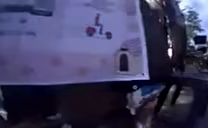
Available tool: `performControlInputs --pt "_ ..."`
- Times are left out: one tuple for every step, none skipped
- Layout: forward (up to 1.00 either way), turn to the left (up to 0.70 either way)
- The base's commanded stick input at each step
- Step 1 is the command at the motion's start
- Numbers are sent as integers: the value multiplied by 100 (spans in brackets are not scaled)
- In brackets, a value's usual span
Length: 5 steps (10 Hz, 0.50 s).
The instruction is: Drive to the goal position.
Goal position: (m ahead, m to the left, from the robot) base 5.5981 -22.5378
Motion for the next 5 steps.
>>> performControlInputs --pt "0 0" --pt "0 0" --pt "0 0" --pt "0 0" --pt "0 0"
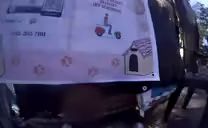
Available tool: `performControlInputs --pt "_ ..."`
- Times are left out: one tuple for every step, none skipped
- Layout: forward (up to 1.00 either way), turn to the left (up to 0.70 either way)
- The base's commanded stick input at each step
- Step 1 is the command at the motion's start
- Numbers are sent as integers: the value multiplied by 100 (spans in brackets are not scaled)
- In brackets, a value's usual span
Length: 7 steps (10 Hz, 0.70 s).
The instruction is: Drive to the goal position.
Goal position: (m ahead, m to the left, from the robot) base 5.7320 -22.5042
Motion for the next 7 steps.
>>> performControlInputs --pt "0 0" --pt "0 -10" --pt "0 -70" --pt "0 -70" --pt "0 -70" --pt "0 -70" --pt "0 -70"
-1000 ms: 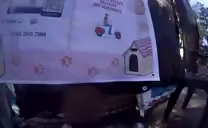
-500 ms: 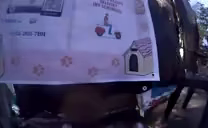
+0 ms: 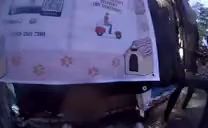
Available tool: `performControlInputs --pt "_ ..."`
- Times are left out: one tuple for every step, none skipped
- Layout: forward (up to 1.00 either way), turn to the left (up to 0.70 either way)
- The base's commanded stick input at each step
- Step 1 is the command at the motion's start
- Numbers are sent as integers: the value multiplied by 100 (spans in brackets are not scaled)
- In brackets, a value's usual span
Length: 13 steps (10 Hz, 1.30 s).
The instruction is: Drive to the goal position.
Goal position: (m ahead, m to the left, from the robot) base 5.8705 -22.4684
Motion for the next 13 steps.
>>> performControlInputs --pt "0 -70" --pt "0 -70" --pt "0 -70" --pt "0 -70" --pt "0 -70" --pt "0 -70" --pt "0 -70" --pt "0 -70" --pt "0 -70" --pt "0 -70" --pt "0 -70" --pt "0 -70" --pt "0 -70"
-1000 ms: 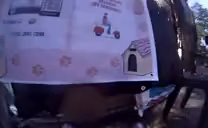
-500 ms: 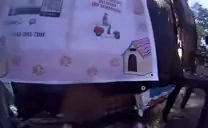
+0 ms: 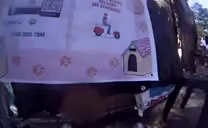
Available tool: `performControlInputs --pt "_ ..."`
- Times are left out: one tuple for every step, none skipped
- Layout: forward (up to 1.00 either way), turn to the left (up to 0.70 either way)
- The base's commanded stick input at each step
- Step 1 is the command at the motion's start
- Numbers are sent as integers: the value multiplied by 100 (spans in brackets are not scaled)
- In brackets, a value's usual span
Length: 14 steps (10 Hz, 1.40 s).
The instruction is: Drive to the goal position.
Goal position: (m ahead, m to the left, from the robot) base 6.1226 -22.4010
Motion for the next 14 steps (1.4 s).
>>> performControlInputs --pt "0 -70" --pt "0 -70" --pt "0 -70" --pt "0 -70" --pt "0 -70" --pt "0 -70" --pt "0 -70" --pt "0 -70" --pt "0 -70" --pt "0 -70" --pt "0 -70" --pt "0 -70" --pt "0 -70" --pt "0 -70"
